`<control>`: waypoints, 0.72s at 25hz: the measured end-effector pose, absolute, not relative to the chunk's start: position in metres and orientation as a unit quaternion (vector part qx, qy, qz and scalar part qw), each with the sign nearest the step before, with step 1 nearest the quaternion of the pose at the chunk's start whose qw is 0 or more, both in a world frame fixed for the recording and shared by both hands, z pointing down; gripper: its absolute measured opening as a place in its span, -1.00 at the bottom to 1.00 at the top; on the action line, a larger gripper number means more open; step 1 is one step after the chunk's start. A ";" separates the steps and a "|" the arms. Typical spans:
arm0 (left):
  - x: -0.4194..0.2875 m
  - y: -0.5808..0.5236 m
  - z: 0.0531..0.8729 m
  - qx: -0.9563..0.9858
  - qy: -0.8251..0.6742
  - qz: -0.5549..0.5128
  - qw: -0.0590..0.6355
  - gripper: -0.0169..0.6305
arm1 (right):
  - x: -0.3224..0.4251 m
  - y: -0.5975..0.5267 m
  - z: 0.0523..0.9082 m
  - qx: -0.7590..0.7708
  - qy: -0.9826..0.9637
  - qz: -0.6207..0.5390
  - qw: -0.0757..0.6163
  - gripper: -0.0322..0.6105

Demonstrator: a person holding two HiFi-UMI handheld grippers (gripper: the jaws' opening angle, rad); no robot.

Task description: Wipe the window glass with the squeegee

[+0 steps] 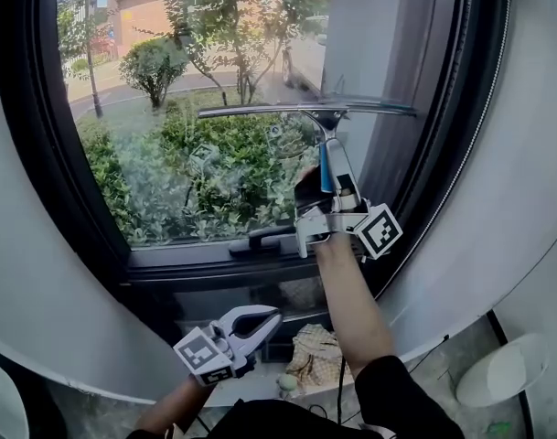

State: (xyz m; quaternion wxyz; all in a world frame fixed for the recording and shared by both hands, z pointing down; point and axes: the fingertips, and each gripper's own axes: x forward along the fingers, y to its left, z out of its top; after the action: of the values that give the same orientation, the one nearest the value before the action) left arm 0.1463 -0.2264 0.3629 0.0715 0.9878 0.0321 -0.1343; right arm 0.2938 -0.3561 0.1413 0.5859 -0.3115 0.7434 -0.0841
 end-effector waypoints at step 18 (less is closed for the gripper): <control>0.147 -0.221 0.376 0.990 0.023 -0.115 0.073 -0.96 | 0.293 -0.354 0.171 -0.329 0.743 -0.105 0.573 -0.48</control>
State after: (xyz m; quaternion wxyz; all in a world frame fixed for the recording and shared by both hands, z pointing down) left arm 0.1472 -0.2214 0.3759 0.0730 0.9905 0.0226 -0.1146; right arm 0.2933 -0.3541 0.1713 0.5731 -0.3289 0.7432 -0.1052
